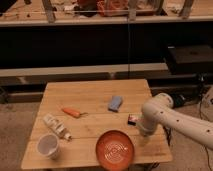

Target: Push the ceramic bowl across the table

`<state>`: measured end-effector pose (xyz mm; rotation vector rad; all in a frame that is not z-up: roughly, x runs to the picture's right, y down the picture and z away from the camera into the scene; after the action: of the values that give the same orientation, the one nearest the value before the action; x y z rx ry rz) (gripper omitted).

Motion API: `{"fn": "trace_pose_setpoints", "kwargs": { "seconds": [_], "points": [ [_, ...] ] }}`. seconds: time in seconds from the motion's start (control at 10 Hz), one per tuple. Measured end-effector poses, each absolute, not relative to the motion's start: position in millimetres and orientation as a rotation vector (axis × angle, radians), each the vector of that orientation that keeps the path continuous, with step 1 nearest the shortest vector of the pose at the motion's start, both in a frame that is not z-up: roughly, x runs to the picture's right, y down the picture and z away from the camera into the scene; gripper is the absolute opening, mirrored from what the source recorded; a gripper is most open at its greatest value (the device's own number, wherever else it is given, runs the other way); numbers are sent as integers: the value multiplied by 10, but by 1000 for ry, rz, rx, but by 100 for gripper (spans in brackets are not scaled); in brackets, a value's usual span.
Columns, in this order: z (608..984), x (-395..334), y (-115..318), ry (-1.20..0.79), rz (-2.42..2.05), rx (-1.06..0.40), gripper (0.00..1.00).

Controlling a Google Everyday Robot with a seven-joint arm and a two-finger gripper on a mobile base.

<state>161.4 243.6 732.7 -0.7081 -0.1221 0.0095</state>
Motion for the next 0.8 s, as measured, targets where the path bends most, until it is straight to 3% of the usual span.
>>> {"fn": "trace_pose_setpoints", "kwargs": {
  "seconds": [0.4, 0.8],
  "points": [
    [7156, 983, 2565, -259, -84, -675, 3],
    [7309, 695, 2760, -380, -166, -638, 0]
  ]
}}
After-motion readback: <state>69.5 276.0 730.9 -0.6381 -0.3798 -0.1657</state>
